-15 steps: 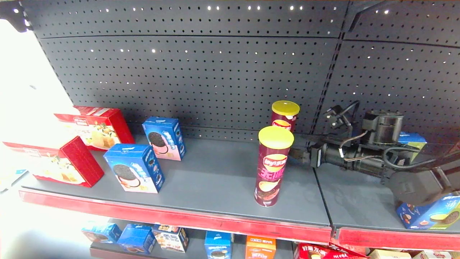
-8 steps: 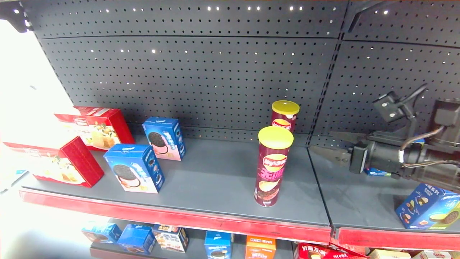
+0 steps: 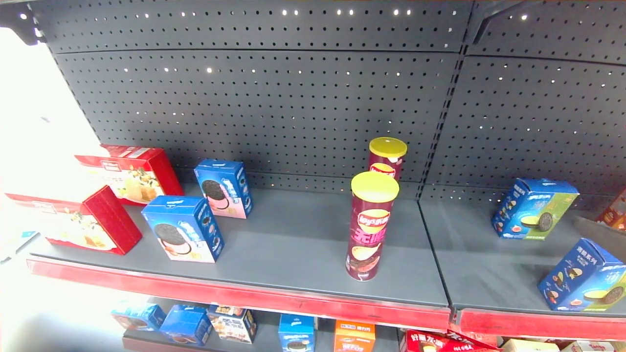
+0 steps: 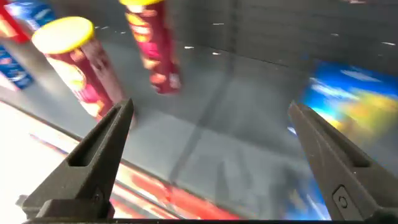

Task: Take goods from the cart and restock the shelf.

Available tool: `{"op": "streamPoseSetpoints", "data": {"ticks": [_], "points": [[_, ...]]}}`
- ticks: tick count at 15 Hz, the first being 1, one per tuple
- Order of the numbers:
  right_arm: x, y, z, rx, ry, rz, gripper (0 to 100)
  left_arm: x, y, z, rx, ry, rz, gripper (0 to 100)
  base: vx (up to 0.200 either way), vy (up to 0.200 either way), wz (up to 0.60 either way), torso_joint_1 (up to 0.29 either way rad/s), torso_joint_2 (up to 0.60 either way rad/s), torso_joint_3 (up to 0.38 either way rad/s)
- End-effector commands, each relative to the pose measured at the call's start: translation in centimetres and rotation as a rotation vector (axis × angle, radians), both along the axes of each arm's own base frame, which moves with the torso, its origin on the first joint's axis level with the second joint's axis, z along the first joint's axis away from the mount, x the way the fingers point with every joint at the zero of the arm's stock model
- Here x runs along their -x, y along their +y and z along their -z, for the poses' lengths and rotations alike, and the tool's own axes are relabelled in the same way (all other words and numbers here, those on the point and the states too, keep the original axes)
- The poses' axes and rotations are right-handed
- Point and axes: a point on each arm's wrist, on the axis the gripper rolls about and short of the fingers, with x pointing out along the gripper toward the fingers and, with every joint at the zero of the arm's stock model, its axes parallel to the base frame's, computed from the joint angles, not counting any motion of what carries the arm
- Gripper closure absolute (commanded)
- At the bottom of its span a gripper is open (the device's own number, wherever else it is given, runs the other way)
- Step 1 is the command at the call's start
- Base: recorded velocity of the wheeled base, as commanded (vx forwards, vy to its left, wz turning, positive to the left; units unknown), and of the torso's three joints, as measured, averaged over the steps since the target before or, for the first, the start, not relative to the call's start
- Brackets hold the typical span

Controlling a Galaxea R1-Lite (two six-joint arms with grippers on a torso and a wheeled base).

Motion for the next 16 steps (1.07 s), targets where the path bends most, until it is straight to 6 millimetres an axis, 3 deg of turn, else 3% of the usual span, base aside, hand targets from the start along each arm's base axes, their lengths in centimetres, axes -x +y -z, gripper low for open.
{"op": "streamPoseSetpoints", "data": {"ticks": [1,3,6,8,12,16], "points": [[6.3,-1.1,2.3,0.009,-0.078,0.141,0,0.0,0.0,0.0,0.000,0.000,0.000,0,0.000,0.000,0.00,0.000,0.00,0.000],[8.4,-1.0,3.6,0.009,-0.008,0.175,0,0.0,0.0,0.0,0.000,0.000,0.000,0,0.000,0.000,0.00,0.000,0.00,0.000],[10.0,-1.1,4.6,0.015,-0.041,0.318,0,0.0,0.0,0.0,0.000,0.002,0.000,0,0.000,0.000,0.00,0.000,0.00,0.000],[10.4,-1.3,5.8,0.023,-0.028,0.400,0,0.0,0.0,0.0,0.000,0.000,0.000,0,0.000,0.000,0.00,0.000,0.00,0.000],[11.3,-1.2,7.2,0.070,-0.034,0.389,0,0.0,0.0,0.0,0.000,0.002,0.000,0,0.000,0.000,0.00,0.000,0.00,0.000],[11.3,-1.2,7.0,0.071,-0.040,0.331,0,0.0,0.0,0.0,0.001,0.000,0.000,0,0.000,0.000,-0.30,-0.001,0.00,0.000]]}}
